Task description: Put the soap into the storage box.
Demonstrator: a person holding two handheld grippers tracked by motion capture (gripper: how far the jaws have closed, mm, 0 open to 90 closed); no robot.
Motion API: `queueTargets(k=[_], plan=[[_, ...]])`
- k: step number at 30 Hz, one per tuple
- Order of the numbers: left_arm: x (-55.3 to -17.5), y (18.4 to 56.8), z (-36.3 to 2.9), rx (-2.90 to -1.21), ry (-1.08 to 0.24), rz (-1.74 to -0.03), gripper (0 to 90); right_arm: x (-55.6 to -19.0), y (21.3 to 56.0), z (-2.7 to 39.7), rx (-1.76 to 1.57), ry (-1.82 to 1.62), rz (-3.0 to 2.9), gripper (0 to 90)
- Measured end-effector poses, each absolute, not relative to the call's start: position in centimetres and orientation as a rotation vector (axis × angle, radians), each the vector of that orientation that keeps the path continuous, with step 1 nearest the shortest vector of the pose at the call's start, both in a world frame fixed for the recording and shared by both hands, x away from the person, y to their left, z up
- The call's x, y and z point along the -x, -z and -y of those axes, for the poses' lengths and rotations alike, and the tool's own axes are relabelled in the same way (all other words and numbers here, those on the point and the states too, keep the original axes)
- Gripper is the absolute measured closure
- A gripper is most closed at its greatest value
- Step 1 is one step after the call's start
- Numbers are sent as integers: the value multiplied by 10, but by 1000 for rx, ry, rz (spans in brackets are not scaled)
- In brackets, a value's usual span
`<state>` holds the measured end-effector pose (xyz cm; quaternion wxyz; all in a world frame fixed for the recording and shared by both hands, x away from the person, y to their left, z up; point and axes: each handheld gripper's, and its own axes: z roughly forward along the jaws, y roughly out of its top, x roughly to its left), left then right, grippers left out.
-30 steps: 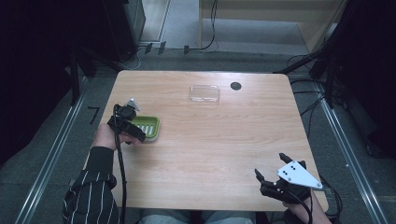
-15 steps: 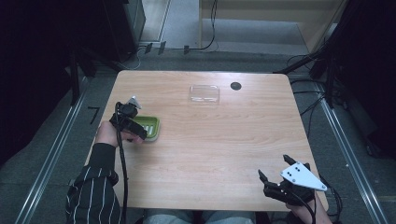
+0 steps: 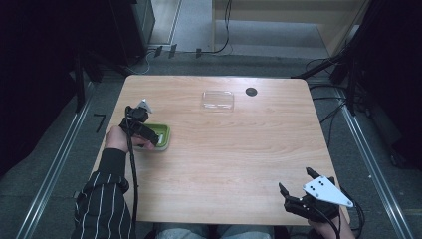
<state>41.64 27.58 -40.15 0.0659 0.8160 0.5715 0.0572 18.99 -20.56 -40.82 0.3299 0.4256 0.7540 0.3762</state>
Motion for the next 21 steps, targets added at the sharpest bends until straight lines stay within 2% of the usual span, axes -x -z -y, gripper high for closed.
queueTargets(k=[21], plan=[[-436, 404, -272, -2411, -192, -1739, 139, -190, 409, 205, -1111, -978, -1977, 136]])
